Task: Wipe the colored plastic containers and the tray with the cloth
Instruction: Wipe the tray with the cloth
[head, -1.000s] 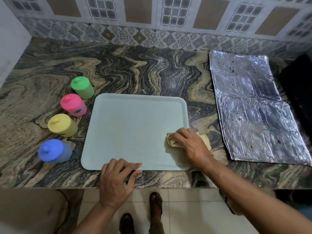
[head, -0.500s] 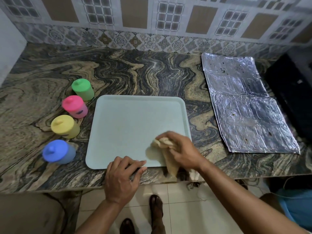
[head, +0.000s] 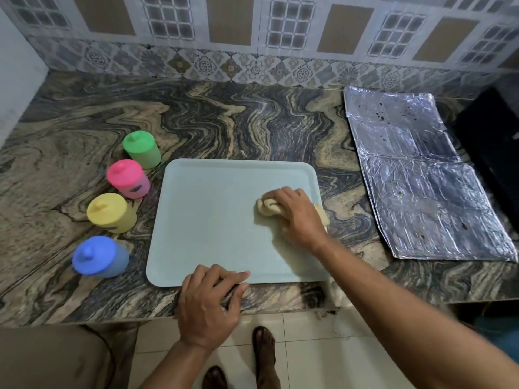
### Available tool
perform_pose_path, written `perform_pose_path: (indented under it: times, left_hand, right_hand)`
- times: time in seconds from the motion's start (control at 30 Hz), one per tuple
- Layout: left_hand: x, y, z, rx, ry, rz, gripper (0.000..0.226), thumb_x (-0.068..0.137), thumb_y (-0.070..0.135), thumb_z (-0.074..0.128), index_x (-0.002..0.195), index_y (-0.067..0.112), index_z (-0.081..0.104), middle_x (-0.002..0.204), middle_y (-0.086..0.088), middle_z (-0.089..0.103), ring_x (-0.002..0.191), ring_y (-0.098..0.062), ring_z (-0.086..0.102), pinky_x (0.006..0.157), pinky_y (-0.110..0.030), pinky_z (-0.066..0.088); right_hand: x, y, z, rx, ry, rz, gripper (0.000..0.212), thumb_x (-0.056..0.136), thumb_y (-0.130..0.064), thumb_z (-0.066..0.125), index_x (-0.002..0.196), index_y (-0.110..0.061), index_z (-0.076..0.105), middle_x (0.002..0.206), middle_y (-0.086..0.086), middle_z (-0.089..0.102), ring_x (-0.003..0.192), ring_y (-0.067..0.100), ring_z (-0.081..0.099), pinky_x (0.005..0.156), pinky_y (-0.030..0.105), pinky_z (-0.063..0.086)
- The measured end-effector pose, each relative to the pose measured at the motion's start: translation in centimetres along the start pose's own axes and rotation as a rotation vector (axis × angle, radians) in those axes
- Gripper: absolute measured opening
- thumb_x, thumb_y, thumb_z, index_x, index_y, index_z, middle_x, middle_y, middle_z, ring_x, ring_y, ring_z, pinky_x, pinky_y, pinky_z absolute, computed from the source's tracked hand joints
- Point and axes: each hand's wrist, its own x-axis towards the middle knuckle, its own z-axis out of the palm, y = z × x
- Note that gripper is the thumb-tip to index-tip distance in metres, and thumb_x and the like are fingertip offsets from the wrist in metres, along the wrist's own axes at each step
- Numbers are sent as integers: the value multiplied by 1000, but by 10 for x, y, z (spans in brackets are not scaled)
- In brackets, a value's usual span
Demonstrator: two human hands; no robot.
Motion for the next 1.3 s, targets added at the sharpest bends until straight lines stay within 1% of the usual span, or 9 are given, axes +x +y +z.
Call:
perform_pose_path:
  times: [0.2,0.4,0.53,0.7,0.83,0.93,1.0,1.13,1.3]
  left_hand:
    - [0,1,-2,-3,-9,13,20,89,39,77,109,39,79,87,17,57,82,-15,51,70,-32,40]
    - [-2,-1,-2,27,-11,41,16,90,41,76,104,35,79,86,14,57,82,-15,50,70,-32,39]
    - [-4,-4,-3,22,-18,54,13,90,39,74,100,32,77,87,14,56,83,-15,49,72,-29,33]
    - [-4,-3,-4,-4,-10,50,12,92,42,74,96,31,74,89,14,59,83,-16,52,73,-31,40]
    - [1,-1,-8,-83,-38,19,17,94,48,72,105,36,75,93,18,61,88,-13,57,75,-32,46]
    - [1,-4,-18,-147,-47,41,21,89,51,79,104,37,75,101,20,63,97,-8,59,83,-34,46]
    - [-1,-15,-30,-111,-17,11,25,86,54,80,105,39,76,105,18,63,102,-9,58,87,-36,43]
    - [-4,-48,-48,-98,-47,-28,24,92,52,71,113,43,76,108,23,58,105,-7,54,86,-40,46]
    - [1,-57,-48,-148,-105,1,25,98,39,64,120,45,75,99,22,57,98,-6,54,81,-39,46]
  right_hand:
    - [-85,-27,9,56,-55,-12,66,71,3,58,128,-29,66,122,-10,65,95,22,50,79,35,42]
    - [-116,-53,7,95,-106,4,52,81,-26,43,126,-30,68,119,-12,68,91,18,51,76,29,40]
    - [-114,-62,-1,142,-166,25,48,83,-12,57,126,-31,68,119,-13,72,100,17,64,88,36,52]
    - [-97,-60,-8,474,-255,190,46,90,-6,64,129,-30,69,120,-15,76,116,5,69,102,26,54]
    - [-81,-54,-8,509,1,235,49,92,-4,69,132,-31,64,116,-11,74,110,8,70,97,27,56]
    - [-48,-36,-22,334,314,338,45,92,-2,71,131,-24,63,115,-3,72,102,19,69,87,34,55]
    - [-17,-22,-34,154,426,434,40,95,-8,70,132,-18,61,118,6,66,100,26,63,82,34,46]
    - [37,-7,-28,-104,380,616,38,99,-17,69,132,-8,52,128,18,56,106,42,64,87,45,51]
    - [75,-42,23,-83,341,522,30,102,-18,64,125,-3,53,123,23,58,104,48,64,83,51,50]
